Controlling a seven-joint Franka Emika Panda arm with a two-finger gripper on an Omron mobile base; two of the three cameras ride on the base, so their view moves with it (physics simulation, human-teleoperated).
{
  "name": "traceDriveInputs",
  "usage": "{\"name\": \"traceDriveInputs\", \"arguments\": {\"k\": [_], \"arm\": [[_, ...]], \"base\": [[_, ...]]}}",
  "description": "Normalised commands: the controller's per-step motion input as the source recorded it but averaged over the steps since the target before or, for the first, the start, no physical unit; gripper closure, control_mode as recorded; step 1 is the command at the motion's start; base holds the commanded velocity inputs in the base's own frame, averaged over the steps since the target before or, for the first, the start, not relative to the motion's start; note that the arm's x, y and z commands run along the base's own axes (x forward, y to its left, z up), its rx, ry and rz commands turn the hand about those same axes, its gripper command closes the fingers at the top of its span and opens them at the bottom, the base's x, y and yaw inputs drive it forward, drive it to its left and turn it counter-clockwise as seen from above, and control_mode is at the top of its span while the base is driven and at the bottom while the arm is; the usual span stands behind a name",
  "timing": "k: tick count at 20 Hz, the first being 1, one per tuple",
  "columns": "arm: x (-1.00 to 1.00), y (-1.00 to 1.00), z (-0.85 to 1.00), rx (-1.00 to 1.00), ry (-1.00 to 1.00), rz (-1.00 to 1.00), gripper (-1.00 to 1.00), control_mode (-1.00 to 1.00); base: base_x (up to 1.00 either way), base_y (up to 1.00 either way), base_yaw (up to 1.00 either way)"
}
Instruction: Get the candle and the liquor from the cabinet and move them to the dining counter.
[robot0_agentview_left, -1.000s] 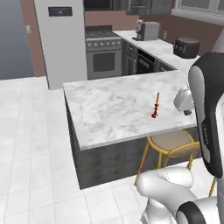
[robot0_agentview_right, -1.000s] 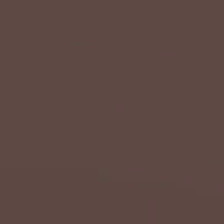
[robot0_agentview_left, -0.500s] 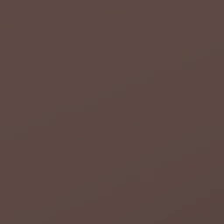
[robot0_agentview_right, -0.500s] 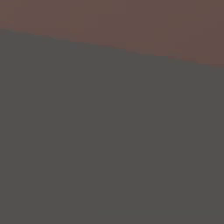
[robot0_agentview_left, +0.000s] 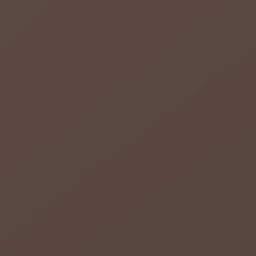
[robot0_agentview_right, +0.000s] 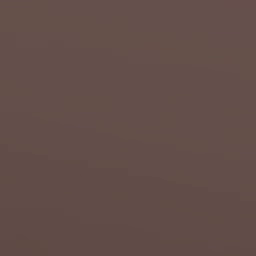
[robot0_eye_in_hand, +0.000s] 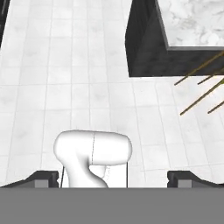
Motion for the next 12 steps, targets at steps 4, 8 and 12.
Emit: {"name": "traceDriveInputs", "arguments": {"k": [4,8,12], "arm": [[0.00,0.00,0.00,0.00,0.00,0.00,-1.00,1.00],[0.00,0.00,0.00,0.00,0.00,0.00,-1.00,1.00],[0.00,0.00,0.00,0.00,0.00,0.00,-1.00,1.00]], "base": [[1.00,1.00,0.00],[1.00,1.00,0.00],[1.00,1.00,0.00]]}}
